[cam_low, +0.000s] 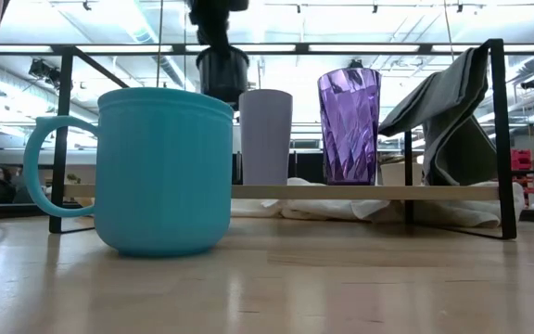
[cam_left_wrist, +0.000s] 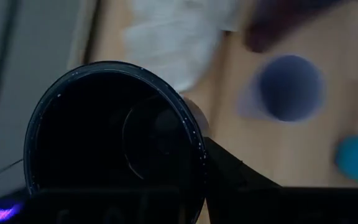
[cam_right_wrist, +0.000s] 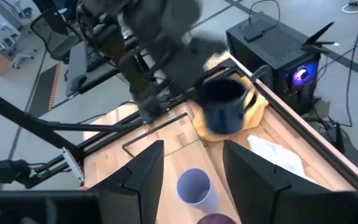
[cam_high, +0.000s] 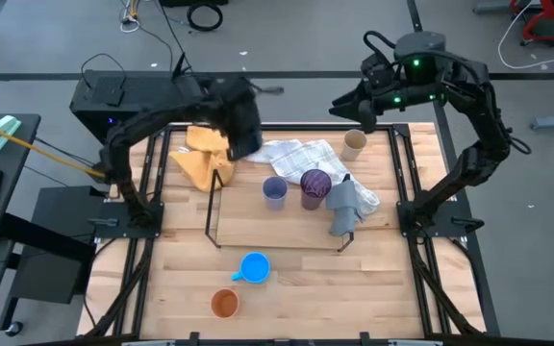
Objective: Stack small to large cups/mugs on shelf
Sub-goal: Put the black mug on the shelf
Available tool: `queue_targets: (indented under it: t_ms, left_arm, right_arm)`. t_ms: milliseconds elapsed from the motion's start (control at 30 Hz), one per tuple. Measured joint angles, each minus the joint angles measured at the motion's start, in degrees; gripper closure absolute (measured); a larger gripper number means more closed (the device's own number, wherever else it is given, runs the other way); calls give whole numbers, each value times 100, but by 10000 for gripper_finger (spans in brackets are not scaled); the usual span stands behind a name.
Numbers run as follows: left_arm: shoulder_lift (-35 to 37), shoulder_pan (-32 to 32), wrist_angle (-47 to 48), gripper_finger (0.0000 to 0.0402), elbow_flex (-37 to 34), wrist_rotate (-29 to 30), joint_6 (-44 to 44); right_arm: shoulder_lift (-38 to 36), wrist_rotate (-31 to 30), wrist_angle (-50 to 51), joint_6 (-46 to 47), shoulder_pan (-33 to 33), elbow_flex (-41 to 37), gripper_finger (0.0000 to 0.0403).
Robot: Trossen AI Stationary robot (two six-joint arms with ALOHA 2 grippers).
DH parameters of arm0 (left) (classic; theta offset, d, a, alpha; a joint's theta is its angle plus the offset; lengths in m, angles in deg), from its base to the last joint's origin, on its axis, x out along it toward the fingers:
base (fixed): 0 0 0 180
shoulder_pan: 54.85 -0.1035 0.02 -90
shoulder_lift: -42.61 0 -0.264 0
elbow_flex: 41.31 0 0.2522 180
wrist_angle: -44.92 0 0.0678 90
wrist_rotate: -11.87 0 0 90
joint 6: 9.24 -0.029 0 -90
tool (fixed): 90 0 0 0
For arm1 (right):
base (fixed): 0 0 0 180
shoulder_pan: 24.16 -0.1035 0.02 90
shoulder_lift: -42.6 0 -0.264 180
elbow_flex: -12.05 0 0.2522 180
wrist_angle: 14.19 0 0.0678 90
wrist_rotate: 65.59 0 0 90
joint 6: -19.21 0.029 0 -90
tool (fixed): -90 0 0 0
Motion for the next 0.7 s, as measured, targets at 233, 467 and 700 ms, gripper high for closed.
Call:
queue_targets:
  t_ms: [233,467,700]
  left_arm:
    - [47,347,60,377,-975,64,-14]
    - [631,480,-725,377,-1961,39,466]
    - [993,595,-1059,377,-2307,42,875]
  right_arm:
    - [2,-15,-2,-37,5,-2,233]
    - [2,-7,-6,-89,7,-1,238]
    - [2,-1,-30,-83,7,-1,239]
